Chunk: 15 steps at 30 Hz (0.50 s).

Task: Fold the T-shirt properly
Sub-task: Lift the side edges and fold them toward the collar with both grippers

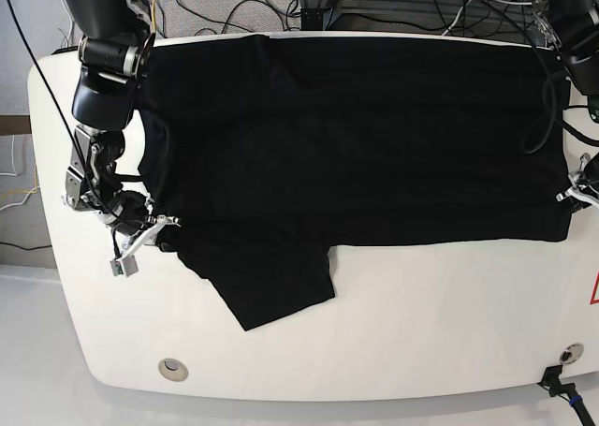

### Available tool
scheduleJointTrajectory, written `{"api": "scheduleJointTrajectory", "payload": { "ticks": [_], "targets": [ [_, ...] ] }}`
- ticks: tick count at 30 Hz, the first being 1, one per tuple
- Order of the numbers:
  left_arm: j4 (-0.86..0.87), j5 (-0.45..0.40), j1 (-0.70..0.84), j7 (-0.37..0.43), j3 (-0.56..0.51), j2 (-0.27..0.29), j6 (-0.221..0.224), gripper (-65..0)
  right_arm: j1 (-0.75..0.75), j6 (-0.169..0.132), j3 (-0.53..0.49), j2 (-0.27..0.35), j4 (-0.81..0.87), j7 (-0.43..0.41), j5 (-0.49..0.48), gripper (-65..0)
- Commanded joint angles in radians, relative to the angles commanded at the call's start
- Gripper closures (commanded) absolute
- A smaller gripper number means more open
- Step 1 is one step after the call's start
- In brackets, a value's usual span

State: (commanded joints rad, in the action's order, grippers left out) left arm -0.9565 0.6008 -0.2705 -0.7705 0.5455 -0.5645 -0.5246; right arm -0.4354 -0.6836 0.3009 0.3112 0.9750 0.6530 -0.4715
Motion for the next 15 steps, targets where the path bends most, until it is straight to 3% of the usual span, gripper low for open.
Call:
{"api": "scheduleJointTrajectory", "payload": {
  "ticks": [2,3,9,15],
  "targets": [
    [-0.007,0.011,0.007,-0.014,0.003,-0.004,-0.005,0.0,0.038,-0.002,0.006,0.004,0.068,0.019,-0.008,0.0],
    [-0.016,-0.008,0.010,-0.006,-0.001,0.005,0.010,0.0,-0.044,-0.013,0.001,0.001,-0.077,-0.023,-0.013,0.0],
    [-0.137,0.014,0.061,-0.034,0.008,0.001,0.017,0.0,0.082,-0.015,0.000,0.010,0.169,0.050,-0.166,0.0],
    [-0.275,0.065,0.155,-0.054,0.045,0.002,0.021,0.0,0.215,-0.015,0.025,0.027,0.357,0.089,-0.196,0.0]
  ]
}}
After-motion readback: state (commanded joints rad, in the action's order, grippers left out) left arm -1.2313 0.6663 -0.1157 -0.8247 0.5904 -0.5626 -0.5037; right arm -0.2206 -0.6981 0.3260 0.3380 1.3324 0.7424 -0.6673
